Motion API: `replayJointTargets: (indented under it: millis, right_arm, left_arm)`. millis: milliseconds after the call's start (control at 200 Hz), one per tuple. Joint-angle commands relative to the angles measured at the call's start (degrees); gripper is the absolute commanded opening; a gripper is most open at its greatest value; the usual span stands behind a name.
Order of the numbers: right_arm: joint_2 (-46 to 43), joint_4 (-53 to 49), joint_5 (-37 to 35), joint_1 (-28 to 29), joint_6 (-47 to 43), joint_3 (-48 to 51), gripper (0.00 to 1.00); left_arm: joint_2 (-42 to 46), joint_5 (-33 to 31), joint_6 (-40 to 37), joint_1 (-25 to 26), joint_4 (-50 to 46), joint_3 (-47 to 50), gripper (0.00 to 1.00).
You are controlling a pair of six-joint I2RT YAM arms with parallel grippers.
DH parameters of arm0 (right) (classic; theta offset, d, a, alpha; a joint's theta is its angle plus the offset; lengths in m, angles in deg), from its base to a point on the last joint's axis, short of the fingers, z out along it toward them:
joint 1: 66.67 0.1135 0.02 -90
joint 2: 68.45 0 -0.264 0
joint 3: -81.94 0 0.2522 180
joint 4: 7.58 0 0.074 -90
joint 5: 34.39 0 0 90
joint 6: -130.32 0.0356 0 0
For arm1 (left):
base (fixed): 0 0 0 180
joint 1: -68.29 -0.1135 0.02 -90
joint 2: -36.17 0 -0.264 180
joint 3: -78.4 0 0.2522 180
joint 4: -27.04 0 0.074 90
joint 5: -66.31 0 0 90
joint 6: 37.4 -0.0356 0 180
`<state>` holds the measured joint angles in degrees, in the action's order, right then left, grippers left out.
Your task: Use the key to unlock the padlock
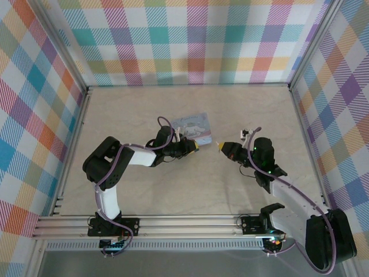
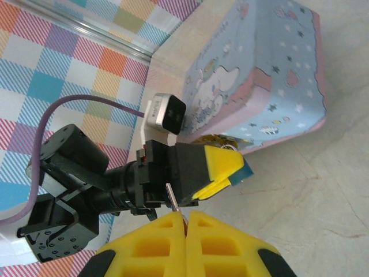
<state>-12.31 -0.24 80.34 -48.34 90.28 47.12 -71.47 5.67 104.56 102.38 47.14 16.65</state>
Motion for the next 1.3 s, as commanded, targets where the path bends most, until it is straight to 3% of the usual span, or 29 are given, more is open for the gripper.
replayJointTargets:
  millis: [0, 205, 730, 1295]
  right_arm:
    - [0.9, 9.8, -0.1, 0.1, 5.1, 2.4, 0.00]
    - [3.9, 13.4, -1.6, 1.5, 7.0, 5.0, 0.00]
    - [22.1, 30.6, -2.8, 6.2, 10.6, 5.2, 0.00]
    - [45.4, 58.8, 0.7, 7.8, 17.8, 3.6, 0.00]
  left_arm:
    - [2.1, 2.8, 2.6, -0.5, 1.6, -1.7, 0.10]
    - [3.4, 2.9, 3.6, -0.5, 1.3, -2.1, 0.10]
    - [5.1, 2.5, 5.0, -0.5, 2.8, -1.5, 0.11]
    - [5.0, 2.6, 6.3, -0.5, 5.2, -0.8, 0.10]
